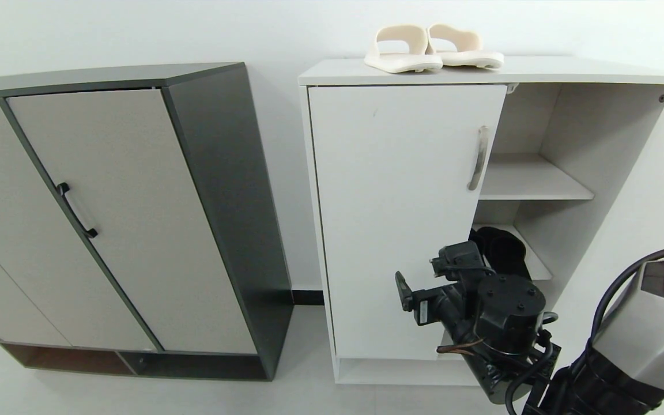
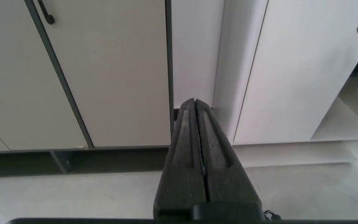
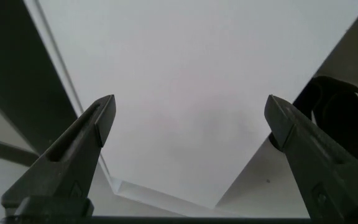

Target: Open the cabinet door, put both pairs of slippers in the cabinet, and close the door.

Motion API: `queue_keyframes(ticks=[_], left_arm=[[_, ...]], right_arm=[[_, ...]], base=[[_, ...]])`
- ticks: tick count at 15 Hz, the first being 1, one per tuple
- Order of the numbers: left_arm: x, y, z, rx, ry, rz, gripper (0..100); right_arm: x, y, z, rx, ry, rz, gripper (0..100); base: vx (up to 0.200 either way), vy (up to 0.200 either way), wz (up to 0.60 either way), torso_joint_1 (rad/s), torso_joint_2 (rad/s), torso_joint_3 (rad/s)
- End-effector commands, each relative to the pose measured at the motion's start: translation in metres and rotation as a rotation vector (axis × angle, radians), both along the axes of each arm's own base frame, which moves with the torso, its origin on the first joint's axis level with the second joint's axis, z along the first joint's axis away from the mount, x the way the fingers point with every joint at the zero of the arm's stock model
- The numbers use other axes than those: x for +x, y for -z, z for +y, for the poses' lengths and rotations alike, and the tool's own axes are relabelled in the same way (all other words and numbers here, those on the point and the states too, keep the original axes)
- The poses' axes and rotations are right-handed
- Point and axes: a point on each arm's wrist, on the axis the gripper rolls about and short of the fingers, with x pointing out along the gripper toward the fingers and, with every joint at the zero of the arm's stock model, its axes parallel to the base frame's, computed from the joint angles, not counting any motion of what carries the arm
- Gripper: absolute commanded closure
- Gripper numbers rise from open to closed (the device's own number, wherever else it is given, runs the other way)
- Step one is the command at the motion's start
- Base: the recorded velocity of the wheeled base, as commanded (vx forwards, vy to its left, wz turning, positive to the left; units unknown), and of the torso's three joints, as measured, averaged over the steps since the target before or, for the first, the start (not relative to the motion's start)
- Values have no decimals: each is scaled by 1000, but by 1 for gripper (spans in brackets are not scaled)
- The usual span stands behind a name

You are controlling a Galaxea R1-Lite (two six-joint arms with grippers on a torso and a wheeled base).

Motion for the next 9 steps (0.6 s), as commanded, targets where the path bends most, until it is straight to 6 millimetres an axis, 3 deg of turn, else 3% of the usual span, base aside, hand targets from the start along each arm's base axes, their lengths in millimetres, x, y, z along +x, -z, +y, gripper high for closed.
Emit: queue_keyframes(ticks=[1, 9], left_arm=[[0, 0, 0, 0, -1, 1, 100], [0, 0, 0, 0, 0, 1, 100]], right_arm=[[0, 2, 1, -4, -2, 3, 0], [2, 4, 2, -4, -2, 1, 0]], base=[[0, 0, 0, 0, 0, 0], [0, 0, 0, 0, 0, 0]])
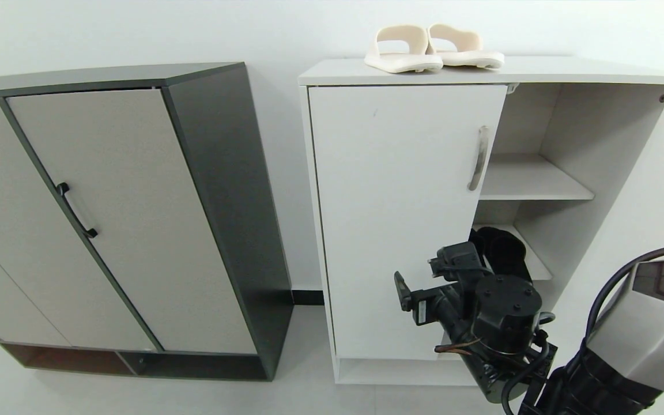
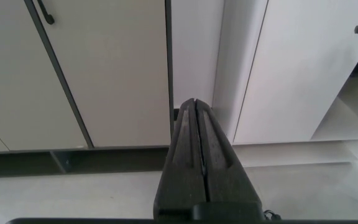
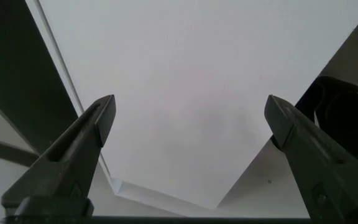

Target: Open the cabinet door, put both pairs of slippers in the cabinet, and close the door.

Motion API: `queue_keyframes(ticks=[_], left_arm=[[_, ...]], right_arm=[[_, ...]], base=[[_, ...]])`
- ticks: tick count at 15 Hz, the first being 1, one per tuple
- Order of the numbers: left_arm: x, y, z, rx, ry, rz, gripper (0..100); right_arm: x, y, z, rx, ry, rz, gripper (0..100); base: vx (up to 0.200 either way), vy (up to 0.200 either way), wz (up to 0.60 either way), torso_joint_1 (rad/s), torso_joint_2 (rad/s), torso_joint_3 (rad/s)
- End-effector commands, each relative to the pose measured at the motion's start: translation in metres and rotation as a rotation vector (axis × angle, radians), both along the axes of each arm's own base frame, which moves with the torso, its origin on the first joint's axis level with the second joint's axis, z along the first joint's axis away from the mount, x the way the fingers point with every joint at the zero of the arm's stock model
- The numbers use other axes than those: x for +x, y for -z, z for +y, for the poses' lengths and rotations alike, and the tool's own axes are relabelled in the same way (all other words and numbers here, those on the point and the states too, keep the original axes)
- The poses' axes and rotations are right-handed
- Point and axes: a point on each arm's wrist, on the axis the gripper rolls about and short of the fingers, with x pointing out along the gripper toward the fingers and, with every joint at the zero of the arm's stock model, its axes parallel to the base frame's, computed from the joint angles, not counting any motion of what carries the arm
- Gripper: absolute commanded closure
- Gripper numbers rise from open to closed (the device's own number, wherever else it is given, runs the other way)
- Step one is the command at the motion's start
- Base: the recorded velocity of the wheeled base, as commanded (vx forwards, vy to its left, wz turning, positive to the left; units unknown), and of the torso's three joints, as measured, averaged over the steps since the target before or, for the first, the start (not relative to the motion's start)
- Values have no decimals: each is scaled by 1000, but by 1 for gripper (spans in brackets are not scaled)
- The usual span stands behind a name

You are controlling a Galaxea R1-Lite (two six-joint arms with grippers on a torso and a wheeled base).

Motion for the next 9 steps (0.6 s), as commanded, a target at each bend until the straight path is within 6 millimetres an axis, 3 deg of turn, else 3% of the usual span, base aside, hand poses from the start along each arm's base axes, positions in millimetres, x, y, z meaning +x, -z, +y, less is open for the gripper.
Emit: queue_keyframes(ticks=[1, 4, 9], left_arm=[[0, 0, 0, 0, 0, 0, 100], [0, 0, 0, 2, 0, 0, 100], [0, 0, 0, 0, 0, 0, 100]], right_arm=[[0, 1, 0, -3, 0, 2, 0], [1, 0, 1, 0, 1, -1, 0], [1, 0, 1, -1, 1, 0, 0]], base=[[0, 0, 0, 2, -105, -100], [0, 0, 0, 10, -202, -310], [0, 0, 0, 68, -497, -362]])
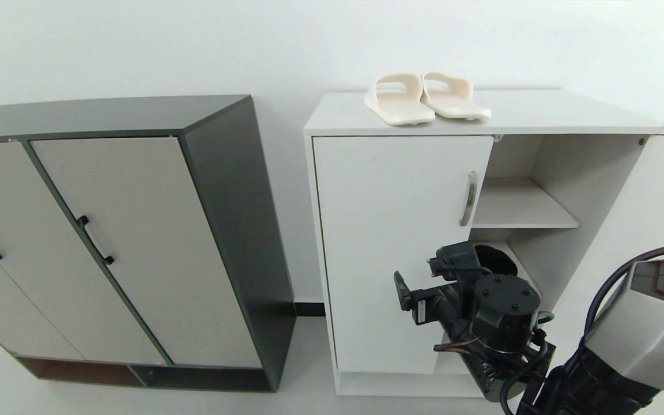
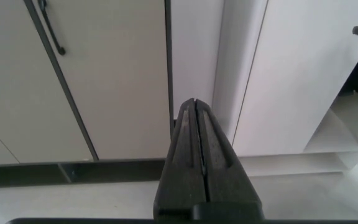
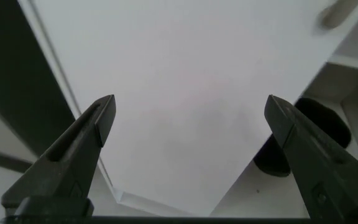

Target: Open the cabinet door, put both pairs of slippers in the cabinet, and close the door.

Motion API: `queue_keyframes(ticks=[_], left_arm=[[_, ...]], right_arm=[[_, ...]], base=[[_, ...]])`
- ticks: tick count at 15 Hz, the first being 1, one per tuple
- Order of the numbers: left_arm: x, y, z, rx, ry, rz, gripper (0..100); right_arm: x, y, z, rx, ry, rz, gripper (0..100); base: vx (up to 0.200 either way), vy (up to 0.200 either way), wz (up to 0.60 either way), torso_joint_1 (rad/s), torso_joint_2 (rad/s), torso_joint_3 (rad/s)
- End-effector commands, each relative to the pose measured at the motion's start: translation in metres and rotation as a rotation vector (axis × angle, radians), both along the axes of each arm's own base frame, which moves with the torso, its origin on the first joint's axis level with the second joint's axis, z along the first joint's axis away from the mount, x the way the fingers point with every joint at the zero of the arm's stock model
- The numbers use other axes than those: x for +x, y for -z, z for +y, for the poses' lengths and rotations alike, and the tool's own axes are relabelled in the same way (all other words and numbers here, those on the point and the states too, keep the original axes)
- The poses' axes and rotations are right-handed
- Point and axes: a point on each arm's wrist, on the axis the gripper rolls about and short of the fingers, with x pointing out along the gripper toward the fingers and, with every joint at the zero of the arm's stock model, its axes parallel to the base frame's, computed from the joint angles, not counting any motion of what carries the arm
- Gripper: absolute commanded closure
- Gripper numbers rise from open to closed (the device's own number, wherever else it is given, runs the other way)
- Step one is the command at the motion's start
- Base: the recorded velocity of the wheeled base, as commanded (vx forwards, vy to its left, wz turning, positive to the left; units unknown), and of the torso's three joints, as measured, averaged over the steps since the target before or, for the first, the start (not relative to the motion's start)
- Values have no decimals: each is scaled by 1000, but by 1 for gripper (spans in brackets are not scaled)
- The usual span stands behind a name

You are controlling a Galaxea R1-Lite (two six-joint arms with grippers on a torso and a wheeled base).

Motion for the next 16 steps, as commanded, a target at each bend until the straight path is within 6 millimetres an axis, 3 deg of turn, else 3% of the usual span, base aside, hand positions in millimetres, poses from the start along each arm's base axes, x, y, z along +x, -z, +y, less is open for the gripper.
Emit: queue_keyframes(ticks=[1, 16], left_arm=[[0, 0, 0, 2, 1, 1, 100], [0, 0, 0, 2, 1, 1, 100]], right_arm=[[0, 0, 1, 0, -2, 0, 0], [1, 3, 3, -5, -5, 5, 0]], base=[[0, 0, 0, 119, -461, -349], [0, 0, 0, 170, -489, -321]])
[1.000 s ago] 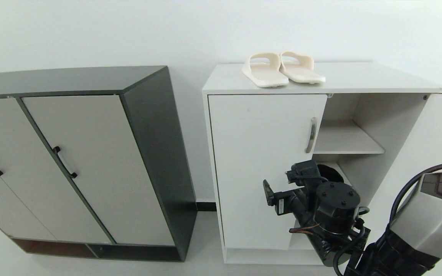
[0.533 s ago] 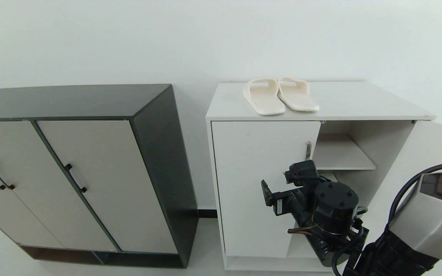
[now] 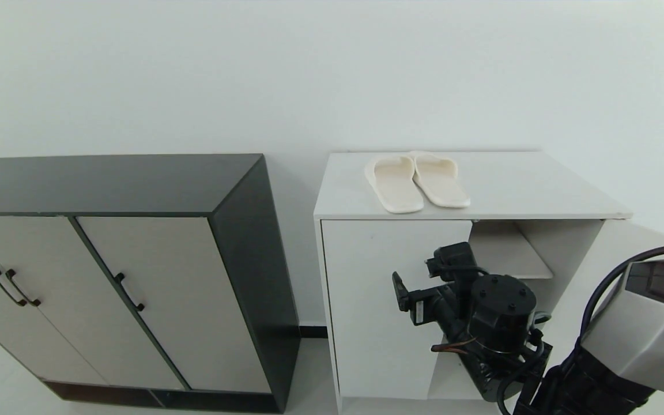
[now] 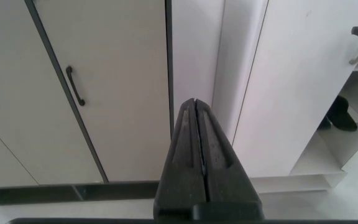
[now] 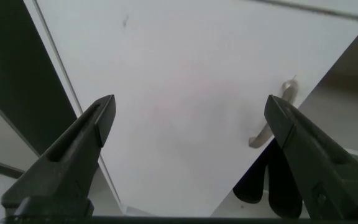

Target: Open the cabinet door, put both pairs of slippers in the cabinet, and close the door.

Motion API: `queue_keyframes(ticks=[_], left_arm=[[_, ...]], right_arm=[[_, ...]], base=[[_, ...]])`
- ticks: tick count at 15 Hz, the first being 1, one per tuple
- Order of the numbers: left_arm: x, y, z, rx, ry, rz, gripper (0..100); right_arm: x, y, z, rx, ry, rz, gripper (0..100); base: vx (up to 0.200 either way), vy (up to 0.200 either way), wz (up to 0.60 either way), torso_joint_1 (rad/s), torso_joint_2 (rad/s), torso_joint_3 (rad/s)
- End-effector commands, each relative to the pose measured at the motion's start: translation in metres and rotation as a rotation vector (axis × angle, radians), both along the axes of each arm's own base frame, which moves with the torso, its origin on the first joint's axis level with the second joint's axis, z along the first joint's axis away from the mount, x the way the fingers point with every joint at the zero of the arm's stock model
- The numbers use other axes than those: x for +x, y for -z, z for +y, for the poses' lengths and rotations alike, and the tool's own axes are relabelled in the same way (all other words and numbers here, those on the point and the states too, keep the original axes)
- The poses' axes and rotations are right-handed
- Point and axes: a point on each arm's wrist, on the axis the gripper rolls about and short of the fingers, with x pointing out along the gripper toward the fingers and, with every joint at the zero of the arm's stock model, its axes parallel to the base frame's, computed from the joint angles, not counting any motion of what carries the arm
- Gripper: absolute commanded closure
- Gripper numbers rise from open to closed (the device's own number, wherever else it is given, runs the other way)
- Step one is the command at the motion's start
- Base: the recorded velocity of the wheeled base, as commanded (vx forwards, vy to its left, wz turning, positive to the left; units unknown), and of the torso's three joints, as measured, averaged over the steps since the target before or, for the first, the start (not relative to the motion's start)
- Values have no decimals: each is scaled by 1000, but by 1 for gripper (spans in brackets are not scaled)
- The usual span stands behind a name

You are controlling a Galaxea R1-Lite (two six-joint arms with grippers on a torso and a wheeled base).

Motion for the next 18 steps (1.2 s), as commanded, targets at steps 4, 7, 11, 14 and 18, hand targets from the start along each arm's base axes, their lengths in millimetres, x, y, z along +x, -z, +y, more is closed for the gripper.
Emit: queue_keyframes(ticks=[4, 7, 11, 14, 18], left_arm=[[0, 0, 0, -1, 1, 1, 100], [0, 0, 0, -1, -1, 1, 100], [0, 0, 0, 1, 1, 1, 100], [0, 0, 0, -1, -1, 1, 100], [0, 0, 0, 4, -1, 1, 100]], right_arm=[[0, 2, 0, -3, -1, 4, 0], [-1, 2, -1, -3, 1, 2, 0], [-3, 4, -2, -26, 0, -6, 0], [-7, -4, -4, -51, -5, -65, 0], [-10, -52, -7, -1, -3, 37, 0]], base=[[0, 0, 0, 231, -549, -323], [0, 0, 0, 251, -577, -321], [0, 0, 0, 210, -481, -256], [0, 0, 0, 11, -24, -11], [0, 0, 0, 0, 0, 0]])
